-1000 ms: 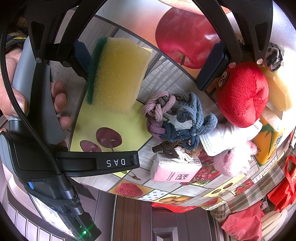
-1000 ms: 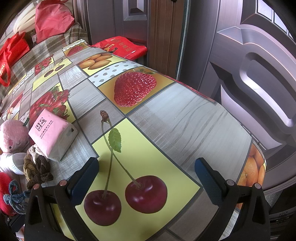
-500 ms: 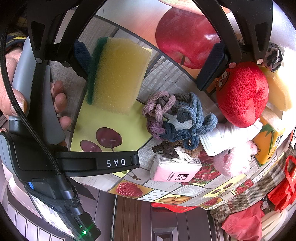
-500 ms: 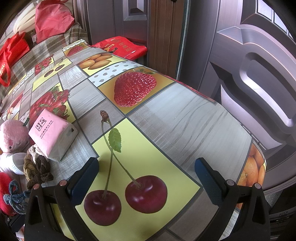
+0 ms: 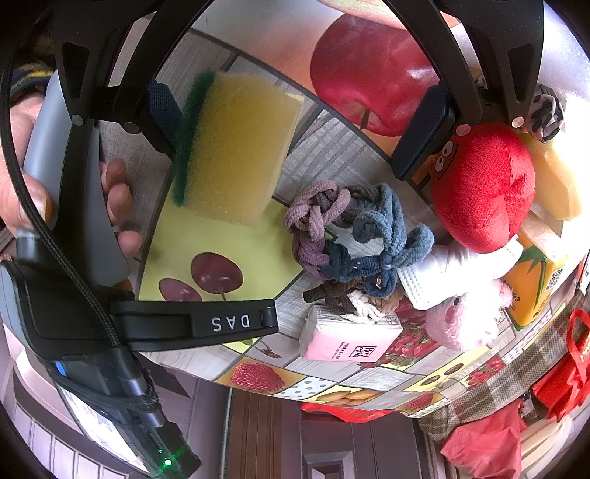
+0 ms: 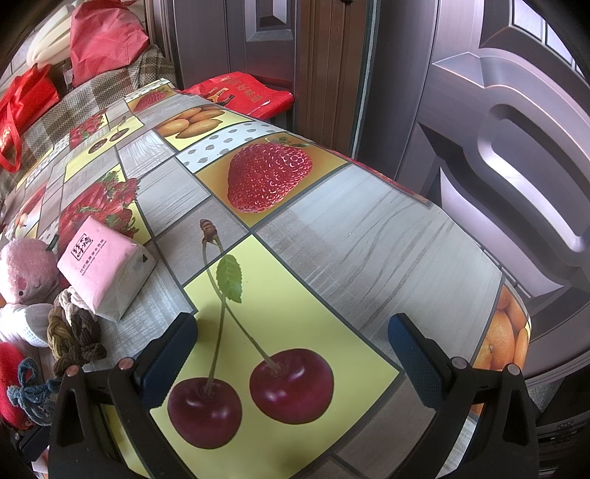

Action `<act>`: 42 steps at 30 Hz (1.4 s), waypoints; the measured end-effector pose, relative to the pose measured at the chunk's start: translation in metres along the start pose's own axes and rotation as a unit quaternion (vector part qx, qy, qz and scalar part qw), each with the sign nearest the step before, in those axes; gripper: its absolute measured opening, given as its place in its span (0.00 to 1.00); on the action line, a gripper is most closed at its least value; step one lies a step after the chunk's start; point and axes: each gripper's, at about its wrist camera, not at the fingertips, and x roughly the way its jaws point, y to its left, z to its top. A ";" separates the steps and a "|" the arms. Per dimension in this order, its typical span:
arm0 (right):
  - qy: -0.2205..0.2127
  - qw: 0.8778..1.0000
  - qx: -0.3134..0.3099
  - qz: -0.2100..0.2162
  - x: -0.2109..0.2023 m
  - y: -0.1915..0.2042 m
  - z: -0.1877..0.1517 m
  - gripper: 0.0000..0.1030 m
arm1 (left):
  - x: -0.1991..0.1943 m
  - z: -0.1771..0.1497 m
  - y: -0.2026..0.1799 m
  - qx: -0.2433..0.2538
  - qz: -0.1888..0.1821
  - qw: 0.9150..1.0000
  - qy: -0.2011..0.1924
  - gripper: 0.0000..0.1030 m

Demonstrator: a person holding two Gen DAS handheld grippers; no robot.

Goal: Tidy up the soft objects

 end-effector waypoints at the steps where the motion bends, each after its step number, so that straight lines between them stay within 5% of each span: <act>1: 0.000 1.000 0.000 0.000 0.000 0.000 0.000 1.00 | 0.000 0.000 0.000 -0.002 0.001 1.000 0.000 0.99; 5: 0.000 1.000 0.000 0.001 0.000 0.000 0.000 1.00 | -0.007 -0.003 -0.005 -0.014 0.001 1.000 -0.007 0.99; 10: -0.003 1.000 0.001 0.007 -0.002 -0.002 -0.001 1.00 | -0.081 -0.028 0.001 -0.039 -0.027 0.993 -0.108 1.00; 12: -0.019 1.000 0.005 0.008 -0.006 -0.007 -0.003 1.00 | -0.111 -0.041 0.016 -0.061 0.001 0.988 -0.144 1.00; 15: -0.050 0.997 0.032 0.055 -0.020 -0.019 -0.005 1.00 | -0.151 -0.064 0.050 -0.113 0.102 0.968 -0.200 1.00; 17: -0.097 0.988 0.035 0.112 -0.040 -0.026 -0.008 1.00 | -0.166 -0.076 0.072 -0.145 0.140 0.954 -0.222 1.00; 20: -0.193 0.953 0.008 0.234 -0.077 -0.033 -0.016 1.00 | -0.163 -0.084 0.093 -0.175 0.138 0.953 -0.206 1.00; 23: -0.193 0.922 -0.061 0.330 -0.098 -0.028 -0.023 1.00 | -0.148 -0.084 0.094 -0.182 0.137 0.955 -0.193 1.00; 30: -0.154 0.900 -0.230 0.337 -0.112 0.012 -0.060 1.00 | -0.118 -0.067 0.081 -0.178 0.149 0.957 -0.174 0.99; 31: -0.149 0.894 -0.250 0.340 -0.112 0.020 -0.065 1.00 | -0.115 -0.063 0.081 -0.176 0.157 0.957 -0.171 0.97; 35: -0.124 0.884 -0.285 0.350 -0.109 0.034 -0.076 1.00 | -0.103 -0.057 0.081 -0.165 0.173 0.958 -0.158 0.55; 36: -0.118 0.883 -0.292 0.349 -0.107 0.038 -0.078 0.99 | -0.101 -0.058 0.081 -0.163 0.172 0.959 -0.154 0.51; 38: -0.108 0.881 -0.312 0.339 -0.104 0.048 -0.082 0.84 | -0.098 -0.060 0.084 -0.160 0.157 0.963 -0.149 0.50; 41: -0.077 0.880 -0.336 0.328 -0.092 0.061 -0.088 0.41 | -0.104 -0.065 0.086 -0.166 0.139 0.963 -0.162 0.50; 42: -0.064 0.880 -0.337 0.329 -0.087 0.062 -0.090 0.37 | -0.107 -0.067 0.085 -0.165 0.137 0.962 -0.167 0.50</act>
